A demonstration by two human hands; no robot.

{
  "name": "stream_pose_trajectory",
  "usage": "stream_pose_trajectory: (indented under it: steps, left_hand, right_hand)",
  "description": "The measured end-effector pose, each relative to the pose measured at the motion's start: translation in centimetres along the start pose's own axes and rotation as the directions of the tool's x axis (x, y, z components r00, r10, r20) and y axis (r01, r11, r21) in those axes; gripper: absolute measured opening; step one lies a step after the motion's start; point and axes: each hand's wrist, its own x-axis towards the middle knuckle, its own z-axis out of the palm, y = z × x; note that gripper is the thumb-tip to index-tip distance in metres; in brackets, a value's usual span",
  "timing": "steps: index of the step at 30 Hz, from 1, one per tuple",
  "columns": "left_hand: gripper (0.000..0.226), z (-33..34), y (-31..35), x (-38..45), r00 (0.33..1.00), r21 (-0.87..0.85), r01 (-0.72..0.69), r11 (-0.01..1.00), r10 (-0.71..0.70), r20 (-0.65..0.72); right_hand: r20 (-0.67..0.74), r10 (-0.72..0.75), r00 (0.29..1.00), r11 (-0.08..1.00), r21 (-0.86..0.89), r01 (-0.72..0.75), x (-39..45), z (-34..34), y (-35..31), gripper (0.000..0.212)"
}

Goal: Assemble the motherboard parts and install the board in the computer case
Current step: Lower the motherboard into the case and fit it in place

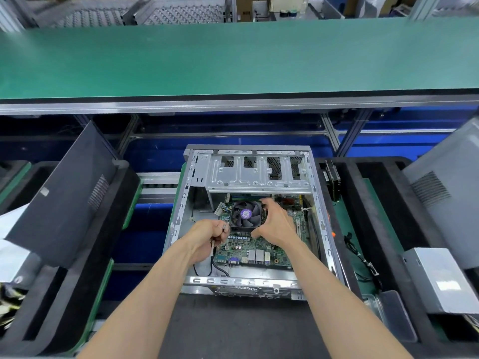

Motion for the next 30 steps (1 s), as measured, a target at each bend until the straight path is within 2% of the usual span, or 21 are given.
stream_pose_trajectory:
  steps: [4,8,11,13,22,30]
  left_hand:
    - [0.040,-0.3,-0.3,0.4,1.000,-0.003,0.005,1.000,-0.005,0.021]
    - [0.036,0.2,0.0,0.8,0.983,0.139,0.118,0.983,-0.096,-0.153]
    - [0.019,-0.7,-0.9,1.1,0.974,0.235,0.073,0.969,-0.019,-0.226]
    - [0.015,-1.1,-1.5,0.9,0.969,0.307,0.053,0.950,0.025,-0.246]
    - [0.006,-0.8,-1.0,0.6,0.978,0.394,0.065,0.917,0.020,-0.206]
    - [0.012,-0.6,-0.7,0.4,0.973,0.693,0.023,0.721,0.142,-0.180]
  right_hand:
    - [0.001,0.003,1.000,1.000,0.000,-0.003,0.1,-0.1,0.0,0.103]
    - [-0.001,0.006,1.000,1.000,-0.003,-0.006,0.1,0.0,0.0,0.103]
    - [-0.001,0.002,1.000,1.000,-0.018,-0.002,0.1,0.0,0.0,0.102]
    - [-0.002,0.000,1.000,1.000,-0.016,0.000,0.1,0.0,0.0,0.101]
    - [-0.005,0.000,1.000,1.000,-0.022,0.000,0.2,0.0,0.1,0.102]
    - [-0.008,0.006,1.000,1.000,-0.015,-0.007,0.2,0.2,0.2,0.102]
